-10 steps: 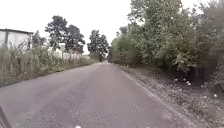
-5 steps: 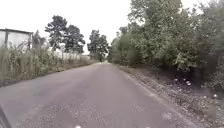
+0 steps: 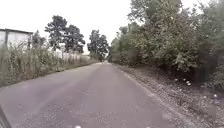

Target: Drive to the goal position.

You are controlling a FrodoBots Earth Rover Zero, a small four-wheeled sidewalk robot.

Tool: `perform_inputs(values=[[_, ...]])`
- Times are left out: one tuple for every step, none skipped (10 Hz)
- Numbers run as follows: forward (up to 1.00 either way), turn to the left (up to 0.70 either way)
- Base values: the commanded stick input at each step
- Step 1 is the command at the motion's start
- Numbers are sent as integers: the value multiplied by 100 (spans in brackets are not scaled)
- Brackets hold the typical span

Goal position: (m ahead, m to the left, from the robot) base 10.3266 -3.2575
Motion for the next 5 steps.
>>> perform_inputs(values=[[7,0],[7,0],[7,0],[7,0],[7,0]])
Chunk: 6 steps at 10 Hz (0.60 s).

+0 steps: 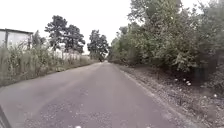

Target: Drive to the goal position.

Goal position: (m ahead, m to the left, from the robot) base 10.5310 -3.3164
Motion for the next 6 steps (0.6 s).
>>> perform_inputs(values=[[7,0],[7,0],[7,0],[7,0],[7,0],[7,0]])
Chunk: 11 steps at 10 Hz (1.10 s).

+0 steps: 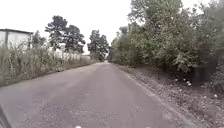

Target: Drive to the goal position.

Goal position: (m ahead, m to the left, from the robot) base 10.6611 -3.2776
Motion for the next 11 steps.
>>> perform_inputs(values=[[7,0],[7,0],[7,0],[7,0],[7,0],[7,0],[7,0],[7,0],[7,0],[7,0],[7,0]])
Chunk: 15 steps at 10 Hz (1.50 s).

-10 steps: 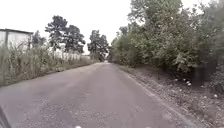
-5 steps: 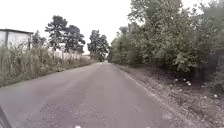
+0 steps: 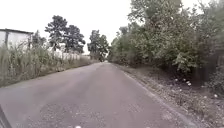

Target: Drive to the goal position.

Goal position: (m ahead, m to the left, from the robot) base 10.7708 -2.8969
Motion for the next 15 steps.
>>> perform_inputs(values=[[7,0],[7,0],[7,0],[7,0],[7,0],[7,0],[7,0],[7,0],[7,0],[7,0],[7,0],[7,0],[7,0],[7,0],[7,0]])
